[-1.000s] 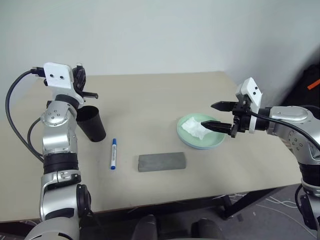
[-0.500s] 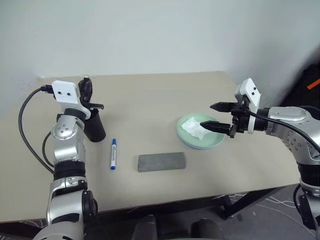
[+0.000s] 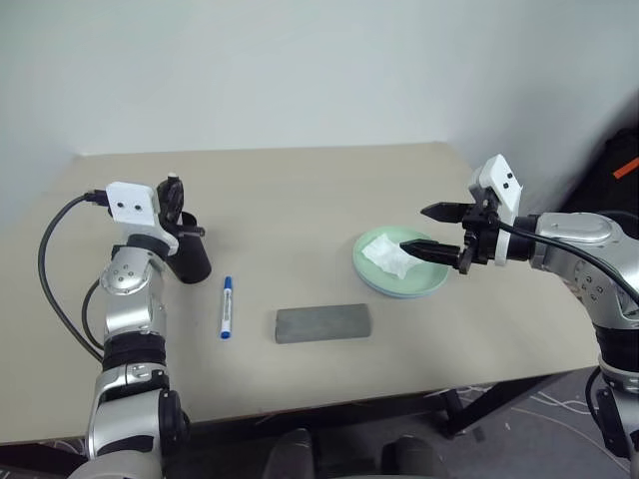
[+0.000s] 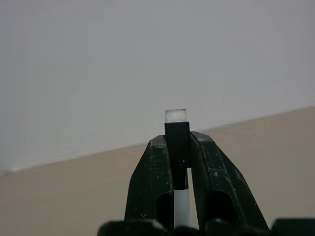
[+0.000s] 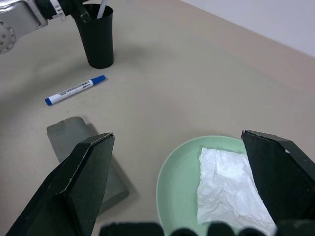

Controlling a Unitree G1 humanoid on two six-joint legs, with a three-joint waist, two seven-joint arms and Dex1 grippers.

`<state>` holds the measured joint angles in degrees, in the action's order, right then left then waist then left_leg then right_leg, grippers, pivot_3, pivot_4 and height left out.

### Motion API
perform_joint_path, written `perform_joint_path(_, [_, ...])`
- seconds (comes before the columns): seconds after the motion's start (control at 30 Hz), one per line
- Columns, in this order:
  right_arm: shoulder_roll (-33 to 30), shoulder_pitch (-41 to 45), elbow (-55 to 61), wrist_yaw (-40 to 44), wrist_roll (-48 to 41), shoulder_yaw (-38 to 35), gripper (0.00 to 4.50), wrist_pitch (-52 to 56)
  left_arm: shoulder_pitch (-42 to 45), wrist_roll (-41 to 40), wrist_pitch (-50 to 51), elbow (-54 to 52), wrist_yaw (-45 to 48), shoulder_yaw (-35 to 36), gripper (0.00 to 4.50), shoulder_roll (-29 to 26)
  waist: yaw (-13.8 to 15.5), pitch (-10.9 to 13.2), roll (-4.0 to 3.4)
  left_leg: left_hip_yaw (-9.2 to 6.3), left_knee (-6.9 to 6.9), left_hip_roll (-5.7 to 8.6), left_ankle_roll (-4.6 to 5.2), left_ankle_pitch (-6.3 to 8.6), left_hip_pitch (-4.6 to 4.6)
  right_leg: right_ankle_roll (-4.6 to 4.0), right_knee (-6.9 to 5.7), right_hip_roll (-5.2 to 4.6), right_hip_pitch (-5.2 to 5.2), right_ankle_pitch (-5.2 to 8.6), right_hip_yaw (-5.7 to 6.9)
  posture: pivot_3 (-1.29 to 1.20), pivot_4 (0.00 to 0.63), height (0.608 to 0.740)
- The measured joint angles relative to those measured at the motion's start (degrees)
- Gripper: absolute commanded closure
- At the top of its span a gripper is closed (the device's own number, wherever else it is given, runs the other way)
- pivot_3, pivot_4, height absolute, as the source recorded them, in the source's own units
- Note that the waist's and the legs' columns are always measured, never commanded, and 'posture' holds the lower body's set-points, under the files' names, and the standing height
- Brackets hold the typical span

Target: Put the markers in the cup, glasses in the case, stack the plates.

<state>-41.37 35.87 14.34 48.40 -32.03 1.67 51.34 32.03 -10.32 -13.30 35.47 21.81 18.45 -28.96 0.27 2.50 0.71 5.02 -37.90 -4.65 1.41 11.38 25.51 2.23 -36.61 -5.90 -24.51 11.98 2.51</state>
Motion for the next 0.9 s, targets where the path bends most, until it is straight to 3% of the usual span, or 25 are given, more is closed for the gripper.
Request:
perform_joint_path(0.07, [0.01,0.00,0.00,0.00,-0.01,0.00,0.00,0.00,-0.34,-0.21,0.22,-0.44,0.42,0.02,4.40,-0.10,0.01,0.00,0.00,0.00,0.01,0.00,0.00,0.00,0.00,-0.01,0.00,0.00,0.00,0.00,0.01,0.00,0.000,0.740])
perform_joint_path(0.47, [0.55,0.01,-0.11,0.01,0.02,0.01,0.00,-0.02,-0.43,-1.83,2.92,-1.12,0.71,0.03,0.18,-1.18,0.01,0.00,0.00,0.01,0.02,-0.01,0.00,0.00,0.00,0.00,0.01,0.00,-0.02,0.00,0.01,0.00,0.000,0.740])
perform_joint_path(0.67, [0.57,0.01,-0.09,0.01,0.01,0.01,0.00,-0.01,2.53,-4.49,12.88,-7.38,4.44,-0.44,0.03,-3.24,0.02,0.01,0.02,0.00,0.01,-0.01,0.00,0.00,0.03,0.00,0.02,-0.01,-0.02,0.00,0.03,0.00,0.000,0.740])
perform_joint_path(0.9, [0.58,0.00,0.00,0.00,0.01,0.01,0.00,0.00,4.38,-13.30,34.91,-27.26,12.85,-4.19,0.03,-7.69,-0.13,0.02,0.00,0.01,0.07,-0.02,-0.01,0.00,0.02,0.00,0.01,0.01,-0.04,0.01,0.01,0.00,0.000,0.740])
